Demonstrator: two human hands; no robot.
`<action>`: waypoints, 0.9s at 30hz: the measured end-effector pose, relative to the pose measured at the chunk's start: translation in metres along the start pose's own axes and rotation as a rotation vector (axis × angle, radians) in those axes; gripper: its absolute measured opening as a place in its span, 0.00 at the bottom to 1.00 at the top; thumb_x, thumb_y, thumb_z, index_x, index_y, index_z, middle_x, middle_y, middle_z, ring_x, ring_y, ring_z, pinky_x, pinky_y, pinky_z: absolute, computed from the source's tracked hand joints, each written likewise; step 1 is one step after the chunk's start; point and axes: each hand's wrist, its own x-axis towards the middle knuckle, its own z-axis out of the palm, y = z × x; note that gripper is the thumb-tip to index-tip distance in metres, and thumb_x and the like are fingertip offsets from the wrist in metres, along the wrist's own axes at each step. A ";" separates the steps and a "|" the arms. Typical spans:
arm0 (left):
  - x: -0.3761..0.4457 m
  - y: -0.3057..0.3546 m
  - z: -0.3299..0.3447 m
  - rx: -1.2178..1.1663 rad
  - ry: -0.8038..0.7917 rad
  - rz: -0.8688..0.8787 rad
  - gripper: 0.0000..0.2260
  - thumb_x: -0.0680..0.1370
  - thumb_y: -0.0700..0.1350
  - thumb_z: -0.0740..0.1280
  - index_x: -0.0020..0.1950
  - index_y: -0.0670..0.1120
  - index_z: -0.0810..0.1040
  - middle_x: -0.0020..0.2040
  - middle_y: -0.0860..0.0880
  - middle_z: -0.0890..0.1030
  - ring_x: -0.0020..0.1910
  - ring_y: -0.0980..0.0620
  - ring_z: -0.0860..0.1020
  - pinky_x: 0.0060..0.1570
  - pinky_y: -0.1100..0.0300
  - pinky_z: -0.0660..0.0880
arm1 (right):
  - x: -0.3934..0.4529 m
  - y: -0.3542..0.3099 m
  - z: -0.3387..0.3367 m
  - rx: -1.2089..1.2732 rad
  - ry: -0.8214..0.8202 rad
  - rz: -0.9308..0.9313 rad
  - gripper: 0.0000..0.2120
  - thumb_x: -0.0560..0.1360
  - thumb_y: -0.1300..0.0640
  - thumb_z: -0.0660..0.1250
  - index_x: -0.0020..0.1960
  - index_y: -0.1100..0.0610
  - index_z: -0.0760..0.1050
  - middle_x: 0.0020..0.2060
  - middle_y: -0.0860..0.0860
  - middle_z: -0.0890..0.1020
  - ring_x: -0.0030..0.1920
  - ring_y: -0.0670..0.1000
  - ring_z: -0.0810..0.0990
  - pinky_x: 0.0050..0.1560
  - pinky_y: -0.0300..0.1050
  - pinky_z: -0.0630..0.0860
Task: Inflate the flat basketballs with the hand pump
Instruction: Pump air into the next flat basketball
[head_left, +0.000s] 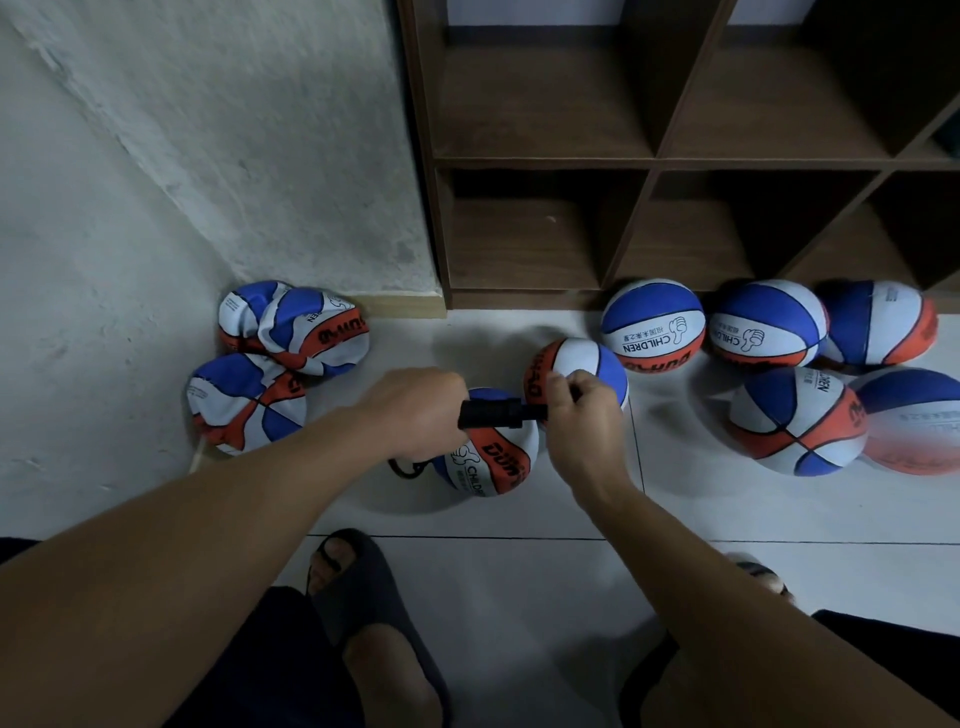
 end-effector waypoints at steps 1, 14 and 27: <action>0.000 0.001 0.001 -0.012 0.002 0.000 0.09 0.76 0.47 0.73 0.38 0.52 0.75 0.32 0.50 0.79 0.30 0.50 0.78 0.29 0.59 0.69 | -0.002 -0.003 0.003 -0.005 -0.015 -0.012 0.19 0.86 0.50 0.62 0.41 0.60 0.72 0.29 0.54 0.75 0.31 0.52 0.73 0.35 0.52 0.71; 0.005 -0.004 0.006 -0.039 -0.043 0.043 0.07 0.74 0.47 0.72 0.37 0.50 0.78 0.31 0.50 0.80 0.29 0.49 0.80 0.30 0.57 0.73 | -0.005 -0.002 0.009 -0.032 -0.157 -0.003 0.19 0.86 0.46 0.64 0.42 0.57 0.74 0.28 0.47 0.74 0.27 0.43 0.70 0.33 0.45 0.71; 0.002 -0.019 0.000 -0.009 -0.031 -0.043 0.10 0.75 0.47 0.71 0.35 0.49 0.76 0.32 0.49 0.78 0.29 0.48 0.77 0.29 0.58 0.69 | 0.015 0.007 -0.011 -0.072 -0.004 0.107 0.19 0.86 0.50 0.62 0.41 0.61 0.72 0.29 0.52 0.73 0.32 0.53 0.72 0.35 0.48 0.68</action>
